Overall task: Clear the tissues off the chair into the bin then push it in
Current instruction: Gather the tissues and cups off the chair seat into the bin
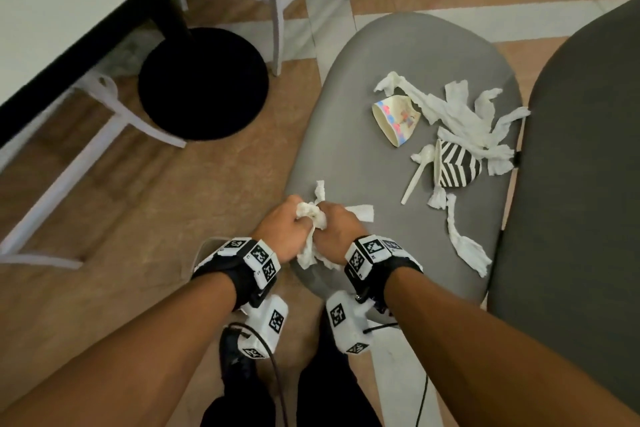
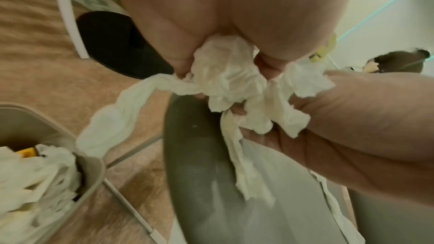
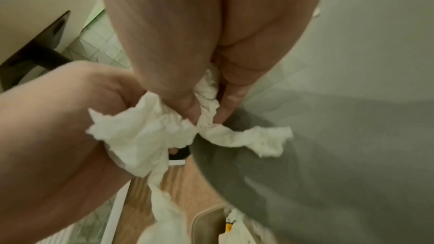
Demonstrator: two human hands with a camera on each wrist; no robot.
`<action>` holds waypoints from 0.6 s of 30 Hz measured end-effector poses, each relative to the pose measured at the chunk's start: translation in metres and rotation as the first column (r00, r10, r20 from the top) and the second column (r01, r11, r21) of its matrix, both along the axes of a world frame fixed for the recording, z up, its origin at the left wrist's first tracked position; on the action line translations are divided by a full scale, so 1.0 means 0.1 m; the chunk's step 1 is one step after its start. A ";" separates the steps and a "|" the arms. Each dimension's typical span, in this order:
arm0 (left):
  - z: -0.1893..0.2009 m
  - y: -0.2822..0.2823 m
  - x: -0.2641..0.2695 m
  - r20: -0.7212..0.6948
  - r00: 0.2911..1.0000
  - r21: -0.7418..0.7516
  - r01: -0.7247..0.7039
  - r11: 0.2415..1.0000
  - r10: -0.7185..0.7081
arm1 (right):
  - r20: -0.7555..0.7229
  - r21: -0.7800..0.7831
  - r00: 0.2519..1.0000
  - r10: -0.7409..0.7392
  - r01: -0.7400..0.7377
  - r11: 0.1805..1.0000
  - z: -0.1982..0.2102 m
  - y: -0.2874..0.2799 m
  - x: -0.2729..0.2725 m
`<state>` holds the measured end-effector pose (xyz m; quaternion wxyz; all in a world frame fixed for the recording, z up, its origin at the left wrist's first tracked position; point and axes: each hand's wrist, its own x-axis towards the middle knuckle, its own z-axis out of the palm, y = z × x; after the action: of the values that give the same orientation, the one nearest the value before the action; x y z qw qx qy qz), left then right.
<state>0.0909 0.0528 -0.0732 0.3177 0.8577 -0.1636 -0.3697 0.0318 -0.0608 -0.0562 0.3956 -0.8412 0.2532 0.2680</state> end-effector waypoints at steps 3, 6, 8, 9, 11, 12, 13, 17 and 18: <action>0.01 0.42 0.08 0.004 0.995 0.034 -0.102 0.994 0.102 | -0.007 0.014 1.000 0.022 -0.022 1.000 -0.11 0.41 0.15; -0.14 0.92 0.12 -0.003 0.975 0.063 -0.221 0.973 0.221 | 0.022 0.035 0.998 0.059 -0.059 0.998 -0.30 0.88 0.25; -0.27 1.25 0.12 -0.008 0.963 0.081 -0.269 0.960 0.271 | 0.021 0.077 0.999 0.030 -0.032 0.997 -0.47 1.20 0.27; -0.36 1.40 0.12 -0.011 0.956 0.087 -0.292 0.953 0.294 | 0.014 0.093 1.000 0.006 -0.007 0.996 -0.58 1.35 0.26; -0.57 1.66 0.08 -0.022 0.944 0.091 -0.327 0.941 0.330 | -0.008 0.110 1.000 -0.018 0.019 0.994 -0.87 1.60 0.23; -0.71 1.77 0.06 -0.021 0.941 0.101 -0.335 0.937 0.338 | -0.020 0.110 1.000 -0.019 0.021 0.994 -1.04 1.70 0.23; -0.85 1.85 0.03 -0.024 0.941 0.116 -0.332 0.936 0.337 | -0.036 0.100 0.999 0.008 -0.004 0.995 -1.21 1.78 0.21; -1.46 2.03 -0.11 -0.132 0.934 0.166 -0.308 0.937 0.331 | -0.197 0.044 0.971 0.134 -0.127 0.991 -1.82 1.89 0.11; -1.61 2.05 -0.15 -0.142 0.939 0.177 -0.286 0.942 0.312 | -0.212 0.035 0.965 0.154 -0.150 0.988 -1.98 1.91 0.07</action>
<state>0.0758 0.2580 -0.2342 0.3158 0.8602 0.0256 -0.3997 0.0392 0.1304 -0.2540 0.3523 -0.8206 0.2264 0.3888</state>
